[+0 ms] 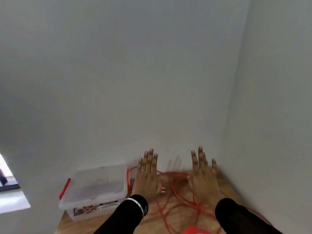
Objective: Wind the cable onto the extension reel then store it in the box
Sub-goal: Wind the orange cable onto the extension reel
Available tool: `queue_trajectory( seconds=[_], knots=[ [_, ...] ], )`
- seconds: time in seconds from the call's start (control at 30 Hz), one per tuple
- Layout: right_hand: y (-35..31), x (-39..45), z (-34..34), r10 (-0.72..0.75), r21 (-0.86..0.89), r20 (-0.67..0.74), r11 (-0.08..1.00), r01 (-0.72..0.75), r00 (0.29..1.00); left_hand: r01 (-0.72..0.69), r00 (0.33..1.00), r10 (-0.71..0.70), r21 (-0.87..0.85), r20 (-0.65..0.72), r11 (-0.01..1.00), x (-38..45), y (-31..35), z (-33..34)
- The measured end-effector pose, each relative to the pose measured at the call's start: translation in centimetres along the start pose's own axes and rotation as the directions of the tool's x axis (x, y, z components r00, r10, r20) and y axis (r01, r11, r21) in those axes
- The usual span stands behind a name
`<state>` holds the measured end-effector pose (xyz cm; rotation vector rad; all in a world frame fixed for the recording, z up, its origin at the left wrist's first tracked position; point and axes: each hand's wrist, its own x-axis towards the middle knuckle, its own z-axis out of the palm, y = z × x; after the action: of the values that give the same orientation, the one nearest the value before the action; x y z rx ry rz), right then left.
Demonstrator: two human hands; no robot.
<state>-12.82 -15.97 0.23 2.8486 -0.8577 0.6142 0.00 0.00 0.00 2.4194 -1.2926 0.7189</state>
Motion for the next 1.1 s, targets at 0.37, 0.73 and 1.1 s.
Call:
queue_trajectory(
  seconds=[0.37,0.73,1.1],
  knots=[
    [3.5,-15.6,7.4,0.101,0.312,0.405,0.919,-0.242,0.909,0.489,0.779,-0.216,-0.354,0.588,0.797,-13.0,7.1,5.7],
    [6.5,-18.6,5.8,0.042,0.668,0.627,0.486,-0.564,0.778,0.946,0.322,-0.218,-0.324,0.921,0.027,-16.2,9.6,3.3],
    [7.9,-17.3,6.7,-0.074,0.6,0.771,0.418,-0.683,0.632,0.899,0.393,-0.233,-0.425,0.889,-0.104,-16.7,9.8,1.8]
  ],
)
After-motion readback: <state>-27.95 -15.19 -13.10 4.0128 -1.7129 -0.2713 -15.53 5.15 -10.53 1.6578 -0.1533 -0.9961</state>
